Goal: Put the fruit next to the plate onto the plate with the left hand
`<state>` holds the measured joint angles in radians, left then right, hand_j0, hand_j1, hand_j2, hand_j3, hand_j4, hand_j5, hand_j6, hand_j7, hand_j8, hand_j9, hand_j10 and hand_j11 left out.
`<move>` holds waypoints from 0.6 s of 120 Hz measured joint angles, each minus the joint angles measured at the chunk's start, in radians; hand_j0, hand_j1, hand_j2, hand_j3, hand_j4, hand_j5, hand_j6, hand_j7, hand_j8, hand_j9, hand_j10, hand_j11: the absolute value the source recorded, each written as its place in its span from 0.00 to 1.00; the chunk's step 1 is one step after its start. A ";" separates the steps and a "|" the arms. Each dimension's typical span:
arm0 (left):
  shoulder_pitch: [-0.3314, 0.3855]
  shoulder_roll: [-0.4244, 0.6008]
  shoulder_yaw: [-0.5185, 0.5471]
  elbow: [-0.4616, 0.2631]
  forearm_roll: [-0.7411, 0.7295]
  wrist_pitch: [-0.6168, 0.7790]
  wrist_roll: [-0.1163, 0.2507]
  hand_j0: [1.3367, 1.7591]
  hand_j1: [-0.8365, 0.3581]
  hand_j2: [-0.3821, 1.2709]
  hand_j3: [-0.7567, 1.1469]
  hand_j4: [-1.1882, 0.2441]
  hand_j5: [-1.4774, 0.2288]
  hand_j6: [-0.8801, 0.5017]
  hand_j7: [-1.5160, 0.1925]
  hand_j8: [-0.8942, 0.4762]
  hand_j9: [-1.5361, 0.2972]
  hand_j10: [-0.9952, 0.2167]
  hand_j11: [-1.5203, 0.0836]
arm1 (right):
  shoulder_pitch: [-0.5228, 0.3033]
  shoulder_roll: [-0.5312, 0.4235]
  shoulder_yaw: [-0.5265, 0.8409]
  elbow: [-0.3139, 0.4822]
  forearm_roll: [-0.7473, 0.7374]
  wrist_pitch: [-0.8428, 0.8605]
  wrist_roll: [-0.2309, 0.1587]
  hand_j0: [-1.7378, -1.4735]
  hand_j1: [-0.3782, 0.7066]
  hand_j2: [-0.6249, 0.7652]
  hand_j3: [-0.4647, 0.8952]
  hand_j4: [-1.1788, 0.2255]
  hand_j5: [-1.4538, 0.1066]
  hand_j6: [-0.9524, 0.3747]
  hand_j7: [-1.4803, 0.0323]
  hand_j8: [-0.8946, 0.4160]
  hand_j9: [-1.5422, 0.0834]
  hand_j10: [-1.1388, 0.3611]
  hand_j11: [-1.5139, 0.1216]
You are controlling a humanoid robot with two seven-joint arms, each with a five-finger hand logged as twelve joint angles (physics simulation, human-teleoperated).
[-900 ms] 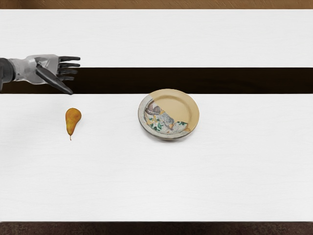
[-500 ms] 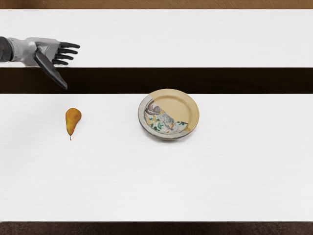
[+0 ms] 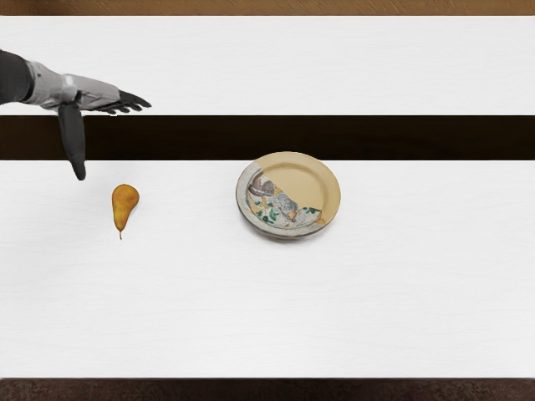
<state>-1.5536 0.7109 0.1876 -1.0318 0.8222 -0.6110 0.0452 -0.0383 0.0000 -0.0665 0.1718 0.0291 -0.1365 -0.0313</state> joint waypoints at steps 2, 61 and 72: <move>-0.008 0.000 0.013 -0.014 0.016 0.000 -0.011 0.76 0.99 0.23 0.40 0.83 0.87 0.63 0.89 0.65 0.84 0.82 0.95 | 0.000 0.000 0.000 0.000 0.000 0.000 0.000 0.30 0.06 0.45 0.34 0.82 0.91 0.70 0.95 0.66 0.93 0.74 0.90; -0.105 -0.013 0.294 -0.184 0.356 0.000 -0.210 0.76 0.99 0.23 0.40 0.83 0.87 0.63 0.89 0.65 0.84 0.82 0.95 | 0.000 0.000 0.000 0.000 0.000 0.000 0.000 0.30 0.06 0.45 0.34 0.82 0.91 0.70 0.95 0.66 0.93 0.74 0.90; -0.105 -0.019 0.299 -0.185 0.361 0.008 -0.212 0.76 0.99 0.23 0.40 0.83 0.87 0.63 0.89 0.65 0.84 0.82 0.95 | 0.000 0.000 0.000 0.000 0.000 0.000 0.000 0.30 0.06 0.45 0.34 0.82 0.91 0.70 0.95 0.66 0.93 0.74 0.90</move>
<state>-1.6590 0.6919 0.4868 -1.2168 1.1836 -0.6026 -0.1667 -0.0383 0.0000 -0.0663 0.1718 0.0291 -0.1365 -0.0314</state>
